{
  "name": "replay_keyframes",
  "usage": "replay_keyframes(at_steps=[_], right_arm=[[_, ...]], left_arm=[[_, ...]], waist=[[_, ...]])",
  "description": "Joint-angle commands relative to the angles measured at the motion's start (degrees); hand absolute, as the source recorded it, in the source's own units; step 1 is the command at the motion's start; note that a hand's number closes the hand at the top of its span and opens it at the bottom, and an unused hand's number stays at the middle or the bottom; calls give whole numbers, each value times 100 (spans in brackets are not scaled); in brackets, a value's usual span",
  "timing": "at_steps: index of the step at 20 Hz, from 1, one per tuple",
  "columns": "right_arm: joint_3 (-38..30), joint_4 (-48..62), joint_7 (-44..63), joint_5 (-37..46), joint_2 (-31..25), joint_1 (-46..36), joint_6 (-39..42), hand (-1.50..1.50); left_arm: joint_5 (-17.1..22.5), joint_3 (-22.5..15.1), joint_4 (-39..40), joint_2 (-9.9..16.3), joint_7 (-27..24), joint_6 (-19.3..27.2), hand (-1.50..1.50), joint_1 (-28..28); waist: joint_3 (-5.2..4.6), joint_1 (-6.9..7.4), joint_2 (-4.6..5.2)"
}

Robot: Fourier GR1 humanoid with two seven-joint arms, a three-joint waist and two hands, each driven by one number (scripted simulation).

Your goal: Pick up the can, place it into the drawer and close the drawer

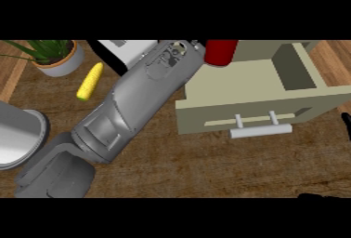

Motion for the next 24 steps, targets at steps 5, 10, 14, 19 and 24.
replay_keyframes(at_steps=[5, 10, 14, 19, 24], right_arm=[[-12, 174, -114, 81, -25, -36, 14, -150], [63, 195, -54, 172, -63, -282, -48, -150], [222, 268, -32, 231, 8, -444, -89, -150], [59, 170, 7, 74, -116, -423, -25, -150], [143, 173, -186, 123, -32, -408, -15, -150]], left_arm=[[203, -623, 164, 0, -207, 148, 150, 236], [315, -768, 351, 0, -301, 288, -150, 195], [473, -976, 163, 0, -351, 664, -150, 387], [567, -936, 444, 0, -497, 752, -150, 333], [757, -875, 465, 0, -559, 874, -150, 222]], waist=[[1, -85, 14], [1, -145, 45], [2, -227, 67], [1, -218, 64], [3, -243, 74]])
